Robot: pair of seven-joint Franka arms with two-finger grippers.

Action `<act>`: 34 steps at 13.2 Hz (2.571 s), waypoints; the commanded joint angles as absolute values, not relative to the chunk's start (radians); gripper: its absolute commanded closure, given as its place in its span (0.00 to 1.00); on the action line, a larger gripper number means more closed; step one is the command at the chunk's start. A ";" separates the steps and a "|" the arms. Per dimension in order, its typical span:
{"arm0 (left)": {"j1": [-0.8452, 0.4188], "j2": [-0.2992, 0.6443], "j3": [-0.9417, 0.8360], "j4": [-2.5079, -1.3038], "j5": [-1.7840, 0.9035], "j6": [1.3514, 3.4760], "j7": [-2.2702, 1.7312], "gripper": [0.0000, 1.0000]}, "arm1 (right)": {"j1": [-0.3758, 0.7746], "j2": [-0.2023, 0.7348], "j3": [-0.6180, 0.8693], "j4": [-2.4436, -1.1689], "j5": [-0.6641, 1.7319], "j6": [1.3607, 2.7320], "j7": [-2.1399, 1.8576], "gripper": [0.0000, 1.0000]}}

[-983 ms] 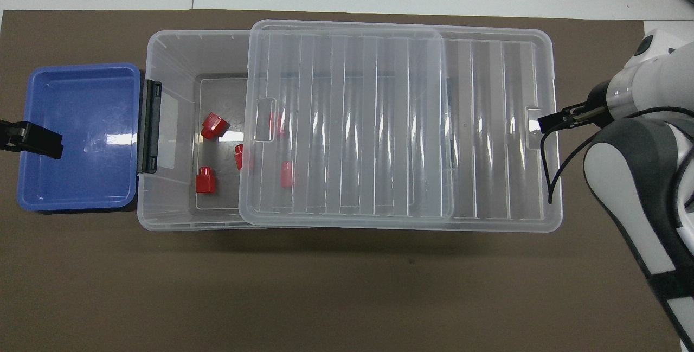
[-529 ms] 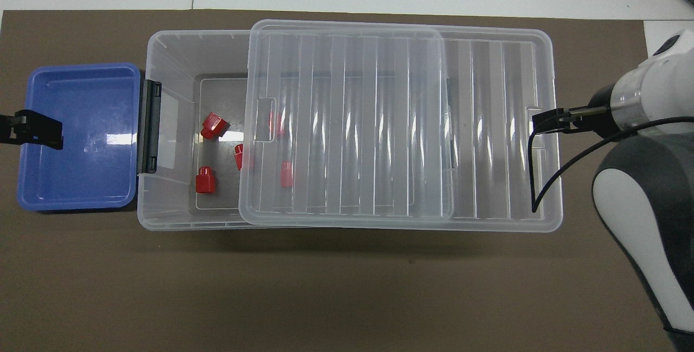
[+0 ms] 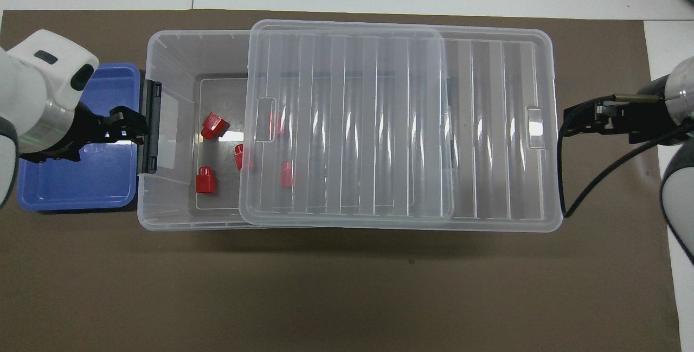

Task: Place red block in blue tray from box
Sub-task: 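Reach the left gripper over the box toward a red block, then lower the left gripper into the box and grasp a red block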

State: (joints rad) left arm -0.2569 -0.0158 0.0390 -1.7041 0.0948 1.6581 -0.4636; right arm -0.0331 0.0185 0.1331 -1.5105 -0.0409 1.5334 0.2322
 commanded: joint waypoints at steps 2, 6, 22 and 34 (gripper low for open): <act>-0.311 -0.020 0.048 -1.842 0.037 1.843 -0.580 0.00 | -0.054 0.034 0.141 -1.492 -0.031 1.480 0.258 0.00; -0.354 0.038 0.048 -1.940 0.014 2.026 -0.614 0.00 | -0.055 0.005 0.141 -1.551 -0.018 1.518 0.279 0.00; -0.410 0.221 0.049 -2.054 0.014 2.308 -0.673 0.00 | -0.058 0.002 0.137 -1.565 -0.018 1.543 0.265 0.00; -0.451 0.225 0.049 -2.117 0.014 2.365 -0.767 0.00 | -0.060 0.002 0.135 -1.565 -0.018 1.543 0.265 0.00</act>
State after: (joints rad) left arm -0.4224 0.2419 0.0320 -2.0842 0.0244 2.3348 -0.7334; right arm -0.0464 0.0248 0.1322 -1.5327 -0.0346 1.5168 0.2539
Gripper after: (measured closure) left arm 0.000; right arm 0.000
